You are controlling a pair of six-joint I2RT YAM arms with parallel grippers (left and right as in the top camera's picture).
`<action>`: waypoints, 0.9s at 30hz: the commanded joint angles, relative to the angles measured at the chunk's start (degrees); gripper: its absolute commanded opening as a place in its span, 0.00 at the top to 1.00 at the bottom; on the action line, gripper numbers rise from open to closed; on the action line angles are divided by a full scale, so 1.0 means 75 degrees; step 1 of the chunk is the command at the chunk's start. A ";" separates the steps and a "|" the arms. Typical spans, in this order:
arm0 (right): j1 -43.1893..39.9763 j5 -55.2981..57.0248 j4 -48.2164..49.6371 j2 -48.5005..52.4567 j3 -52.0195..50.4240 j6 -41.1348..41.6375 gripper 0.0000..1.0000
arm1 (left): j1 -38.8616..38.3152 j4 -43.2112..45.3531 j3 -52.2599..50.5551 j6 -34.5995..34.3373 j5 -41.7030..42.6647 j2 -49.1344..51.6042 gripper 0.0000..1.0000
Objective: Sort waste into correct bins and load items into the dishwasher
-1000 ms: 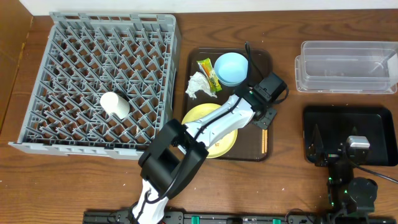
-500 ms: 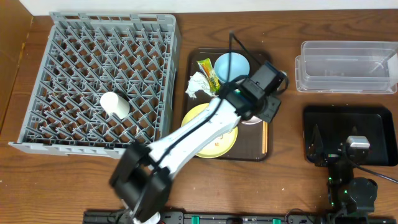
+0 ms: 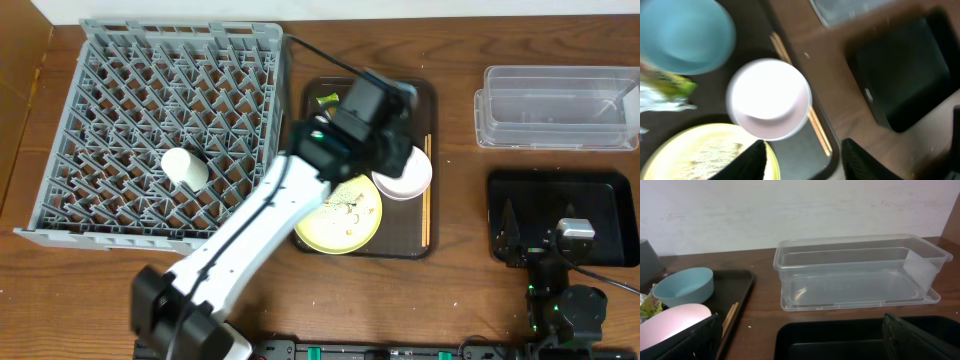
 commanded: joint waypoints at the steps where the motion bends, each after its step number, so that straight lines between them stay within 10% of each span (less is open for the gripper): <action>1: -0.0052 -0.0003 -0.0032 -0.0012 -0.0009 0.0032 0.01 | -0.0574 -0.0044 -0.0035 0.0425 -0.0274 0.0772 0.47; 13: -0.0052 -0.0003 -0.0032 -0.0012 -0.0009 0.0032 0.01 | -0.1198 0.0277 -0.0035 0.0510 -0.2495 0.2559 0.46; 27: -0.0052 -0.0003 -0.0032 -0.0012 -0.0009 0.0032 0.01 | -0.1434 0.0624 -0.0041 0.0481 -0.1440 0.3118 0.57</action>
